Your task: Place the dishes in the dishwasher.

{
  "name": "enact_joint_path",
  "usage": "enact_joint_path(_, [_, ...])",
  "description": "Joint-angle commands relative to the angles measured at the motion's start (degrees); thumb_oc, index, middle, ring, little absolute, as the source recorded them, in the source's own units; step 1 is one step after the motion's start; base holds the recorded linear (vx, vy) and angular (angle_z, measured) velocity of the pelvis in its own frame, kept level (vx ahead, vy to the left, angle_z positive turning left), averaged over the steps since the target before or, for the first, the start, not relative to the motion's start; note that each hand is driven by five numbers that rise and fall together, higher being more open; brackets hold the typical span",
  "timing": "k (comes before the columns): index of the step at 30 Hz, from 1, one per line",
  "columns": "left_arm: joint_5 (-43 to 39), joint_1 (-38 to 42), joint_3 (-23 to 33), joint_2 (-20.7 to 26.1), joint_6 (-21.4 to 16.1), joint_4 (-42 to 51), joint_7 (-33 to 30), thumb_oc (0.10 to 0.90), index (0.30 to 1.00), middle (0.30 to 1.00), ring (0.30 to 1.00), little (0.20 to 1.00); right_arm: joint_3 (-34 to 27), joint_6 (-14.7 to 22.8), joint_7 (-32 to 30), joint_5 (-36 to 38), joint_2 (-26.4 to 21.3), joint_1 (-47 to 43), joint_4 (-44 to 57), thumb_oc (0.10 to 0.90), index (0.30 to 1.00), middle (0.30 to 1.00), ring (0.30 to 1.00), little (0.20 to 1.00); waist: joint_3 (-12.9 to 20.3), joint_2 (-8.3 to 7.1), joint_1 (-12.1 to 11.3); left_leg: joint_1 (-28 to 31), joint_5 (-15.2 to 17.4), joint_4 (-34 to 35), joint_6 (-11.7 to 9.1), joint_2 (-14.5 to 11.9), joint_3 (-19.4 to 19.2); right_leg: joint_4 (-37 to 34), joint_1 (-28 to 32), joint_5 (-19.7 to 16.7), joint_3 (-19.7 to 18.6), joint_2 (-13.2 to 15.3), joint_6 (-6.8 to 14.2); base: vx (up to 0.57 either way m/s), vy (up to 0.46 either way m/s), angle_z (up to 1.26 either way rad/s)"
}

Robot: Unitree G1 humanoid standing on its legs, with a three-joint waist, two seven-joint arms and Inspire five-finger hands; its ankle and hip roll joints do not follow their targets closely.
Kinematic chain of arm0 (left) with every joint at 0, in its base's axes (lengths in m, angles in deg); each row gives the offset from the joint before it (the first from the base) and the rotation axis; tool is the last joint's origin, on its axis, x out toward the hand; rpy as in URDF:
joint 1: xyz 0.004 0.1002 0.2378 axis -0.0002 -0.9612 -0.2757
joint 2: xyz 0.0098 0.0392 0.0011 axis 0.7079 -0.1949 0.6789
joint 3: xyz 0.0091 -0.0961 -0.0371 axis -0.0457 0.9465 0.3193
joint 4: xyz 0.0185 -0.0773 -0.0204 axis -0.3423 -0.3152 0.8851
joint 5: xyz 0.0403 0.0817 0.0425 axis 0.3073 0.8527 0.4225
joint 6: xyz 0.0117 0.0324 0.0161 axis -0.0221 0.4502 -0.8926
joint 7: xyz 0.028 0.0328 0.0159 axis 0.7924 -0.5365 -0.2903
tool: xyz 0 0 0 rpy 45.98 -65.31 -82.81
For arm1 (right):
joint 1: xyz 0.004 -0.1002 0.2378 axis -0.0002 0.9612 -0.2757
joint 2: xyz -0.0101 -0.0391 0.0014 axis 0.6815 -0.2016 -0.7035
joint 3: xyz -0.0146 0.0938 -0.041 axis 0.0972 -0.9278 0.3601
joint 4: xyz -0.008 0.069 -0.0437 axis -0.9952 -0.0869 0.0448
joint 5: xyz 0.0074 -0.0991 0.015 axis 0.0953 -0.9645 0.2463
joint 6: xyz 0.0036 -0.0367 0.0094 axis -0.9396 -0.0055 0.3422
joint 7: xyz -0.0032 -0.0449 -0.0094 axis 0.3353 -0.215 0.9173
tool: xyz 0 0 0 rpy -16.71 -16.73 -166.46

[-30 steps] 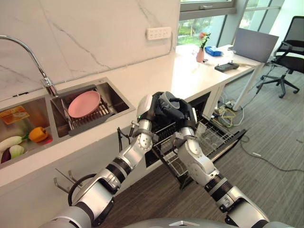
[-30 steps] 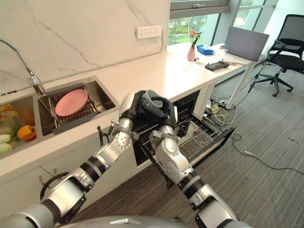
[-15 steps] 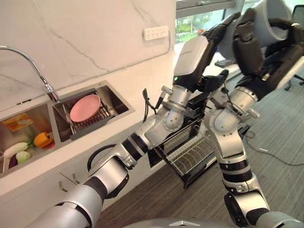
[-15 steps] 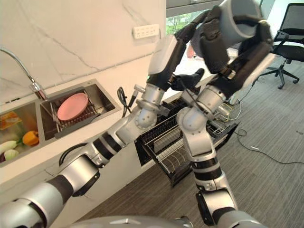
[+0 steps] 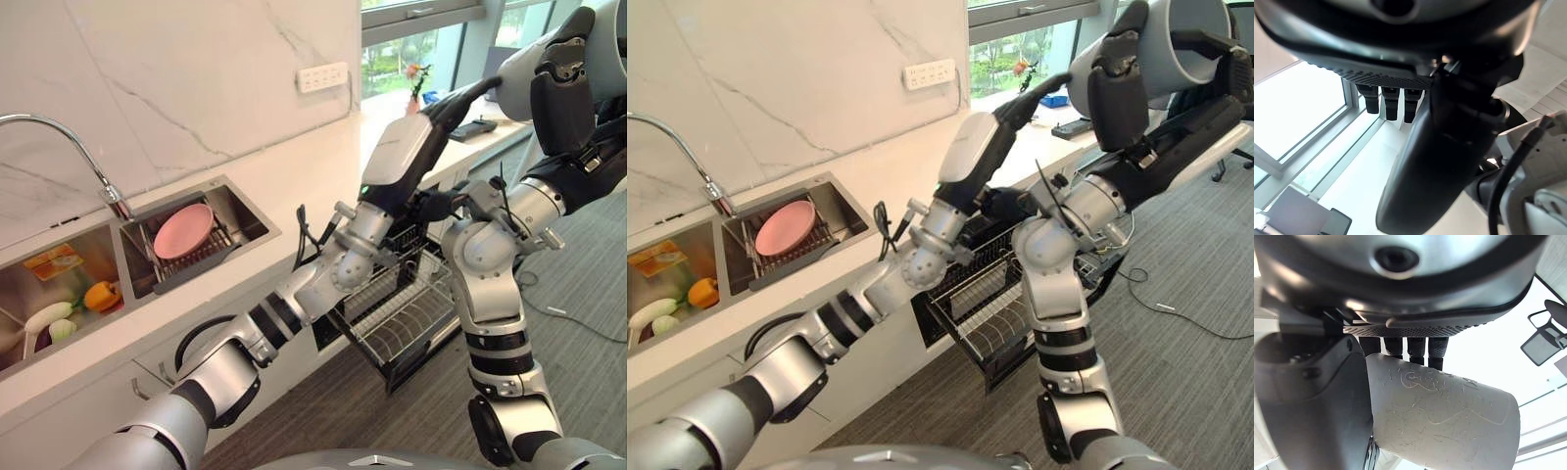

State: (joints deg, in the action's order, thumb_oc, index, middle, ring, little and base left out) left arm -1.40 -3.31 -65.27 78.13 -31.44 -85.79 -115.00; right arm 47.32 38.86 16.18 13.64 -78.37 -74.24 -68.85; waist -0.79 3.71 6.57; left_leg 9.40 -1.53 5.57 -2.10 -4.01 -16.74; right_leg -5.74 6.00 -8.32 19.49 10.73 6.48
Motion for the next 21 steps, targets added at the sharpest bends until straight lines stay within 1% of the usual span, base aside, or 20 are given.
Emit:
enact_joint_path(1, [1.2,5.3,-3.3,1.1,-1.2,-1.5,-0.8,0.800,0.900,0.900,0.900,0.900,-0.1,6.4,5.4,-2.7,-1.9,-9.3,5.0,0.400,0.300,0.300,0.300,0.300,0.3,-2.31,-1.3,2.8,7.2,-2.0,0.4,0.2,2.8,1.1,1.6,8.4,-0.5,0.0,2.4,0.00,0.000,0.00])
enact_joint_path(2, [0.9,1.7,-2.2,3.2,-1.6,-0.3,0.1,0.800,0.900,0.900,0.900,0.900,-0.9,7.5,7.6,-1.4,-3.8,-4.8,5.1,0.400,0.300,0.300,0.300,0.300,0.2,-2.36,-1.3,2.7,7.1,-2.0,0.4,0.3,2.7,1.1,1.6,8.3,-0.5,0.0,2.4,0.00,0.000,0.00])
enact_joint_path(3, [0.9,1.7,-2.2,3.2,-1.6,-0.3,0.1,0.800,0.900,0.900,0.900,0.900,-0.9,7.5,7.6,-1.4,-3.8,-4.8,5.1,0.400,0.300,0.300,0.300,0.300,0.2,-2.36,-1.3,2.7,7.1,-2.0,0.4,0.3,2.7,1.1,1.6,8.3,-0.5,0.0,2.4,0.00,0.000,0.00])
enact_joint_path(4, [0.6,-2.1,-0.6,5.9,-2.2,1.5,1.3,0.800,0.900,0.900,0.900,0.900,-1.8,8.5,10.0,0.4,-6.0,-0.3,3.9,0.400,0.300,0.300,0.300,0.300,0.0,-2.49,-1.4,2.6,7.0,-2.0,0.4,0.2,2.7,1.1,1.5,8.3,-0.4,0.0,2.5,0.00,0.000,0.00])
enact_joint_path(7, [-0.1,-8.3,1.6,9.8,-3.2,4.4,3.2,0.800,0.900,0.900,0.900,0.900,-3.2,8.7,12.9,1.6,-8.6,4.6,2.3,0.400,0.300,0.300,0.300,0.300,-0.4,-2.71,-1.9,2.4,6.9,-1.9,0.3,0.2,2.7,1.1,1.5,8.3,-0.2,-0.1,2.5,0.00,-0.006,-0.03])
enact_joint_path(8, [-0.1,-8.3,1.6,9.8,-3.2,4.4,3.2,0.800,0.900,0.900,0.900,0.900,-3.2,8.7,12.9,1.6,-8.6,4.6,2.3,0.400,0.300,0.300,0.300,0.300,-0.4,-2.71,-1.9,2.4,6.9,-1.9,0.3,0.2,2.7,1.1,1.5,8.3,-0.2,-0.1,2.5,0.00,-0.011,-0.04])
enact_joint_path(9, [-1.4,-16.7,4.2,14.7,-4.6,9.1,6.6,0.800,0.900,0.900,0.900,0.900,-4.5,8.8,16.5,2.8,-10.6,9.8,1.4,0.400,0.300,0.300,0.300,0.300,-0.5,-2.99,-2.5,2.2,6.7,-1.6,0.2,0.2,2.9,1.1,1.5,8.3,0.1,0.0,2.5,0.00,0.000,0.00])
enact_joint_path(11, [-3.2,-22.9,6.2,17.9,-5.7,11.5,9.2,0.800,0.900,0.900,0.900,0.900,-5.1,8.5,18.6,3.1,-11.4,12.1,0.9,0.400,0.300,0.300,0.300,0.300,-0.6,-3.18,-3.0,2.1,6.6,-1.4,0.2,0.2,3.1,1.1,1.6,8.4,0.5,0.0,2.5,0.00,-0.016,0.05])
enact_joint_path(12, [-5.3,-26.5,7.7,19.2,-6.3,12.2,10.9,0.800,0.900,0.900,0.900,0.900,-5.4,8.3,19.8,3.3,-11.7,13.5,0.6,0.400,0.300,0.300,0.300,0.300,-0.8,-3.25,-3.3,2.1,6.5,-1.4,0.1,0.1,3.2,1.1,1.6,8.4,0.8,0.0,2.5,0.01,-0.009,0.07])
enact_joint_path(15, [-11.8,-35.1,10.9,21.3,-6.6,12.9,15.3,0.800,0.900,0.900,0.900,0.900,-5.8,6.9,22.6,3.8,-12.8,16.2,-2.2,0.400,0.300,0.300,0.300,0.300,-1.2,-3.38,-4.3,1.8,6.5,-1.3,-0.1,0.0,3.8,1.3,1.7,8.7,1.4,0.0,2.5,-0.01,-0.009,0.07])
enact_joint_path(16, [-14.3,-38.1,12.5,21.9,-6.4,12.8,16.6,0.800,0.900,0.900,0.900,0.900,-5.5,6.7,23.8,4.9,-12.9,17.2,-4.1,0.400,0.300,0.300,0.300,0.300,-1.2,-3.60,-4.4,1.4,6.1,-1.3,0.0,0.1,4.0,1.1,1.7,8.4,1.7,0.1,2.4,-0.03,-0.007,0.15])
enact_joint_path(17, [-14.4,-38.2,12.6,22.0,-6.4,12.9,16.6,0.800,0.900,0.900,0.900,0.900,-5.4,6.8,23.8,4.9,-12.8,17.2,-4.1,0.400,0.300,0.300,0.300,0.300,-1.0,-3.65,-4.3,1.2,6.0,-1.3,0.0,0.1,4.1,1.1,1.5,8.4,1.8,0.2,2.4,-0.05,-0.011,0.22])
enact_joint_path(18, [-17.7,-42.7,14.5,22.9,-6.0,12.3,18.3,0.800,0.900,0.900,0.900,0.900,-4.7,6.2,26.0,8.7,-12.5,18.2,-8.3,0.400,0.300,0.300,0.300,0.300,-1.4,-3.77,-5.1,1.0,5.9,-1.2,0.0,0.1,4.3,1.1,1.7,8.3,2.4,0.2,2.4,-0.02,-0.011,0.19])
enact_joint_path(21, [-22.5,-48.6,17.4,22.7,-4.8,8.7,21.7,0.800,0.900,0.900,0.900,0.900,-2.8,5.0,29.7,12.9,-12.3,18.5,-15.0,0.400,0.300,0.300,0.300,0.300,-1.6,-3.90,-6.2,0.4,5.4,-1.2,-0.1,0.0,4.9,1.1,1.8,8.2,3.3,0.3,2.2,-0.04,-0.010,0.13])
